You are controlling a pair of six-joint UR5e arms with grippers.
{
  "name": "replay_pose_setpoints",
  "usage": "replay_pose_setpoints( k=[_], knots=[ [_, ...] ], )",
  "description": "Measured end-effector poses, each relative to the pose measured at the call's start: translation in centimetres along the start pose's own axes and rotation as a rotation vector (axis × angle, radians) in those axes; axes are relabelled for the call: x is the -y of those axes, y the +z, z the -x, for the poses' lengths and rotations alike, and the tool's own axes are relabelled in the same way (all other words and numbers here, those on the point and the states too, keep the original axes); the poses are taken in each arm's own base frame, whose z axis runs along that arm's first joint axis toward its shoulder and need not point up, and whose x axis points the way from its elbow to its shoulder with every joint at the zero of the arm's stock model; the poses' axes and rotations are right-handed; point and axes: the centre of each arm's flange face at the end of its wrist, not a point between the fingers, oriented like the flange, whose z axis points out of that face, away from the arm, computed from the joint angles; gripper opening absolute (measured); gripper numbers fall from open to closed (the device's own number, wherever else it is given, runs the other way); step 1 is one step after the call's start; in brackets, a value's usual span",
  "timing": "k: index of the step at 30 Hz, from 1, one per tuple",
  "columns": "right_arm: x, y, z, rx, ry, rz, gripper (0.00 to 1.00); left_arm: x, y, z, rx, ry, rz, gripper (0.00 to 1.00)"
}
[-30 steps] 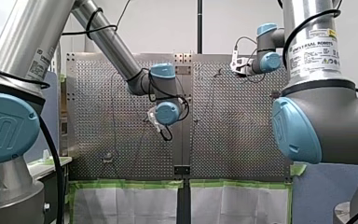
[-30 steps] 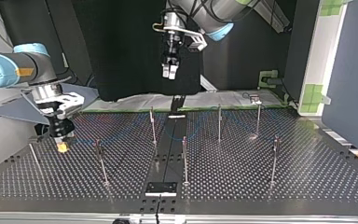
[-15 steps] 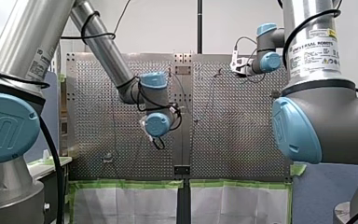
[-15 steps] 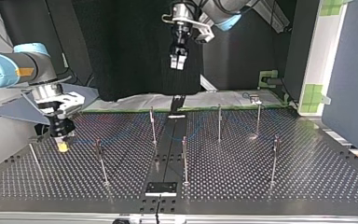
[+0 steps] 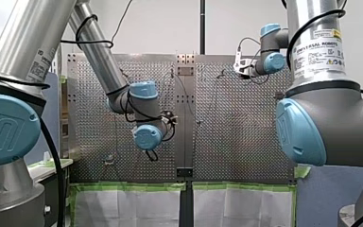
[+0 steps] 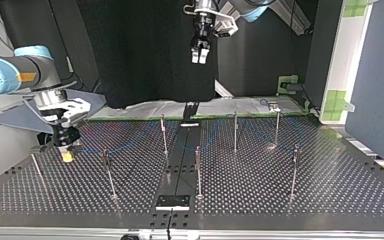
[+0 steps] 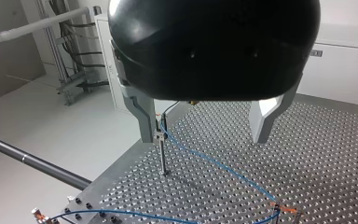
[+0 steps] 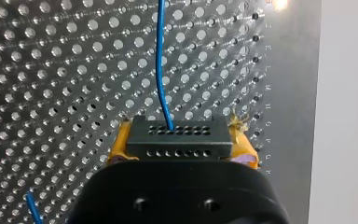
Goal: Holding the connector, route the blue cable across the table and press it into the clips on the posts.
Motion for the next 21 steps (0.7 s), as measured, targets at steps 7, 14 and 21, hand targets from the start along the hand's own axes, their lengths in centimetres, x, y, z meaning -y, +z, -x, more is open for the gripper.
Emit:
replay_pose_setpoints(
  k=[7,14,21],
  knots=[
    [-0.2,0.0,0.0,-0.003,-0.004,0.012,0.00,-1.4,-1.9,-0.1,0.000,0.000,0.000,1.00],
    [-0.3,0.0,-0.1,-0.007,-0.008,0.016,0.00,-2.6,-3.6,-0.1,-0.001,0.001,0.000,1.00],
    [-0.3,0.0,-0.1,-0.007,-0.008,0.016,0.00,-2.7,-3.7,-0.1,0.000,0.000,0.000,1.00]
  ],
)
